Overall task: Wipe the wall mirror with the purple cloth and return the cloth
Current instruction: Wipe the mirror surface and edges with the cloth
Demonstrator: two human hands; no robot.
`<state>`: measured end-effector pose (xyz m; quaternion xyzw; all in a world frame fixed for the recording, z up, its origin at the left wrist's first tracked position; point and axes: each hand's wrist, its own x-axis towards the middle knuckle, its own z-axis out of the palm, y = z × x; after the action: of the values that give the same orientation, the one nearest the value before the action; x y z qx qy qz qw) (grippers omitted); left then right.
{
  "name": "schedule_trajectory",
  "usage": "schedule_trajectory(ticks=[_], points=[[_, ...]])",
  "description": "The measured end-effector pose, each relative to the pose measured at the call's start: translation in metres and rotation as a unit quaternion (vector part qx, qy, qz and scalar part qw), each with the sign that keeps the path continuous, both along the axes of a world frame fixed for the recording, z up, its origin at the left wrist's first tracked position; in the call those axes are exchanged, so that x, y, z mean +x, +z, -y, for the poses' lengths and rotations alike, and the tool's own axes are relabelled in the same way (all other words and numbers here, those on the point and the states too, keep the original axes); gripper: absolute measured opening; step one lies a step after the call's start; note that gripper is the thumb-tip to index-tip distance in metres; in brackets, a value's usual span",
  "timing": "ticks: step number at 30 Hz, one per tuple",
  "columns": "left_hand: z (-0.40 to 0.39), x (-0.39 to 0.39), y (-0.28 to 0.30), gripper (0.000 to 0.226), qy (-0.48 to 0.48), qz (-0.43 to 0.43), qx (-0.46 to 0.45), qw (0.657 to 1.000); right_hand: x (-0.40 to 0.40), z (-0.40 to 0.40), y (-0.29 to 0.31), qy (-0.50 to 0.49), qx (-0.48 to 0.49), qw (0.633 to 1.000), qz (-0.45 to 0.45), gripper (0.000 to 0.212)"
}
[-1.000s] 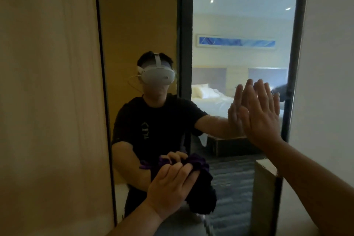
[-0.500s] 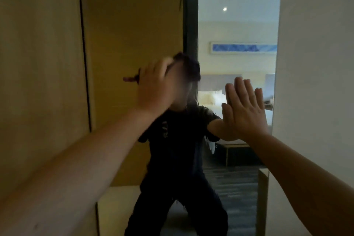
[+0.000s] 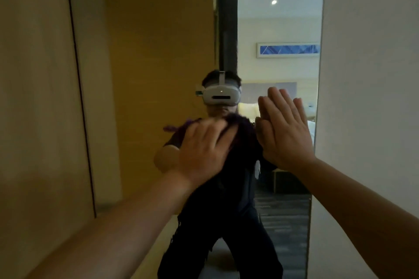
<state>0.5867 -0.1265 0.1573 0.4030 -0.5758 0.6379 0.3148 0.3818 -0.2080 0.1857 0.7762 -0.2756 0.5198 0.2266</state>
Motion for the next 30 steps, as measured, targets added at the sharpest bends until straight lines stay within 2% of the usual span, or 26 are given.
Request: schedule_trajectory(ticks=[2,4,7,12,15,17,20,23,24,26,28,30], points=[[0.002,-0.003,-0.057,0.042,0.011,-0.002,0.007,1.000,-0.007,0.001,-0.003,0.005,-0.009,1.000,0.004,0.052],[0.003,-0.004,-0.087,0.044,0.015,0.003,0.036,0.999,-0.012,0.003,-0.006,-0.002,-0.017,1.000,-0.006,0.051],[-0.001,-0.004,-0.088,0.044,0.016,-0.007,0.045,0.999,-0.024,0.000,-0.001,-0.009,-0.014,1.000,-0.025,0.052],[-0.007,-0.006,-0.082,0.052,0.011,-0.014,0.065,0.998,-0.068,0.006,0.022,-0.085,0.051,0.993,0.057,0.057],[-0.011,-0.007,-0.076,0.046,0.007,-0.015,0.086,0.996,-0.087,0.022,0.028,-0.125,0.111,0.986,0.027,0.064],[-0.012,-0.009,-0.054,0.034,-0.011,0.000,0.098,0.995,-0.087,0.029,0.025,-0.122,0.134,0.983,0.008,0.068],[-0.006,-0.020,0.027,0.015,-0.062,-0.063,0.073,0.993,-0.080,0.036,0.020,-0.121,0.139,0.982,0.028,0.065],[0.011,-0.045,0.134,0.034,-0.048,-0.040,-0.048,0.997,-0.080,0.040,0.019,-0.116,0.139,0.983,0.037,0.062],[0.014,-0.055,0.167,0.036,-0.044,-0.049,-0.058,0.996,-0.081,0.041,0.019,-0.114,0.138,0.983,0.037,0.062],[0.022,-0.073,0.214,0.037,-0.031,-0.076,-0.018,0.996,-0.081,0.043,0.019,-0.106,0.132,0.985,0.039,0.062],[0.033,-0.085,0.224,0.039,-0.012,-0.108,0.031,0.994,-0.080,0.044,0.019,-0.100,0.123,0.986,0.044,0.062],[0.041,-0.092,0.200,0.039,-0.011,-0.086,0.016,0.996,-0.080,0.046,0.017,-0.097,0.120,0.987,0.048,0.063]])
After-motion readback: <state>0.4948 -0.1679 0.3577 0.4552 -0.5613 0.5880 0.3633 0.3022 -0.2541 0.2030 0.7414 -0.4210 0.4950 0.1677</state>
